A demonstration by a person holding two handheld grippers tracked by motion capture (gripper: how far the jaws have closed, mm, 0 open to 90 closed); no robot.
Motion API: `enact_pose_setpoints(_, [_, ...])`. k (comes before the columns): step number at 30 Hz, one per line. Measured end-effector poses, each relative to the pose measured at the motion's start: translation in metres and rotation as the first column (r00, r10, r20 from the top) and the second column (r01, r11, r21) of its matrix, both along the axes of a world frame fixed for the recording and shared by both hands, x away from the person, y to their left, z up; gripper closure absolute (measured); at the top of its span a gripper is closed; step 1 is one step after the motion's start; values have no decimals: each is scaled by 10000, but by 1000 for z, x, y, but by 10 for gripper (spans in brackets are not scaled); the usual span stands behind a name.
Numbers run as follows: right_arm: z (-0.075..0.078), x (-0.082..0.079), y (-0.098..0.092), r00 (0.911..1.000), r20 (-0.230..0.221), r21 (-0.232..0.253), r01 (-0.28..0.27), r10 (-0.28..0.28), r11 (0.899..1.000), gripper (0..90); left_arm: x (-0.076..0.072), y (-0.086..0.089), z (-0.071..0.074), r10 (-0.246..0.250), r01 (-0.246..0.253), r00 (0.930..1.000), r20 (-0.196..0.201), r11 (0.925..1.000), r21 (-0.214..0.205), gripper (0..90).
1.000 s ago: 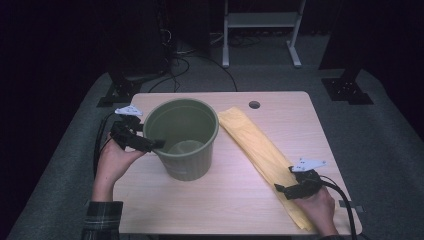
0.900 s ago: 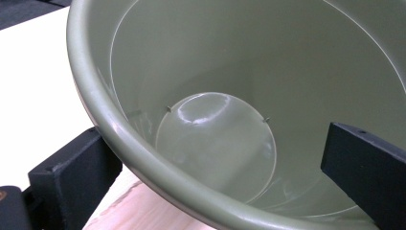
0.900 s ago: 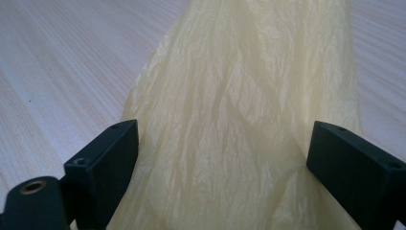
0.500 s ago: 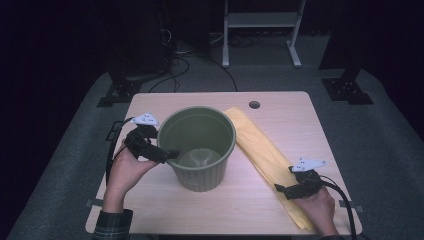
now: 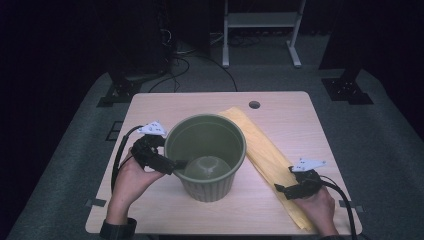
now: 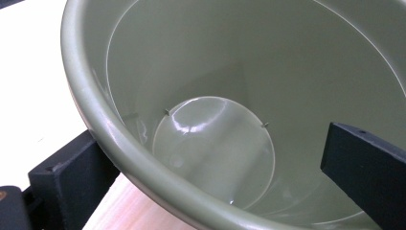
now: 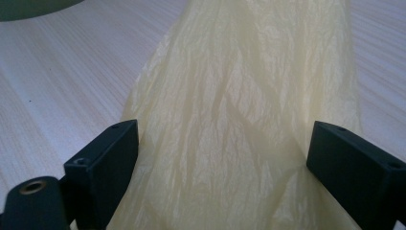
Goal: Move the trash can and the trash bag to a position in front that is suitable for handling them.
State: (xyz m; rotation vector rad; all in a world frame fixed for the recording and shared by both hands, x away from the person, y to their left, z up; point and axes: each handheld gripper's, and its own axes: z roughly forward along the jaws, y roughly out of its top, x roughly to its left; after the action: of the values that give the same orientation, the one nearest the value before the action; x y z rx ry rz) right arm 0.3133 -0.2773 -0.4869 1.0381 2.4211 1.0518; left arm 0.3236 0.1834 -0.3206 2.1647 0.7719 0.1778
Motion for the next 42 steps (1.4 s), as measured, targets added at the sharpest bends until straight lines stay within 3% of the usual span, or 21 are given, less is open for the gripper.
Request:
enact_pose_setpoints(9, [0, 0, 0, 10000, 4, -9, -3, 3, 10000, 98, 1, 0, 3, 21, -20, 10000, 80, 9999, -125, 0])
enact_pose_setpoints(14, [0, 0, 0, 10000, 8, -9, -3, 3, 10000, 98, 7, 3, 11, 127, -126, 9998, 143, 9999, -33, 0])
enact_pose_setpoints(20, [0, 0, 0, 10000, 5, -6, -4, 4, 10000, 98, 11, 10, 25, 344, -334, 9983, 463, 9992, -217, 0])
enact_pose_setpoints(28, [0, 0, 0, 10000, 4, -7, -3, 3, 10000, 98, -3, 28, 37, 616, -594, 9949, 803, 9978, -301, 0])
enact_pose_setpoints(42, [0, 0, 0, 10000, 6, -6, -4, 4, 10000, 98, -40, 59, 29, 1144, -1099, 9855, 1250, 9931, -418, 0])
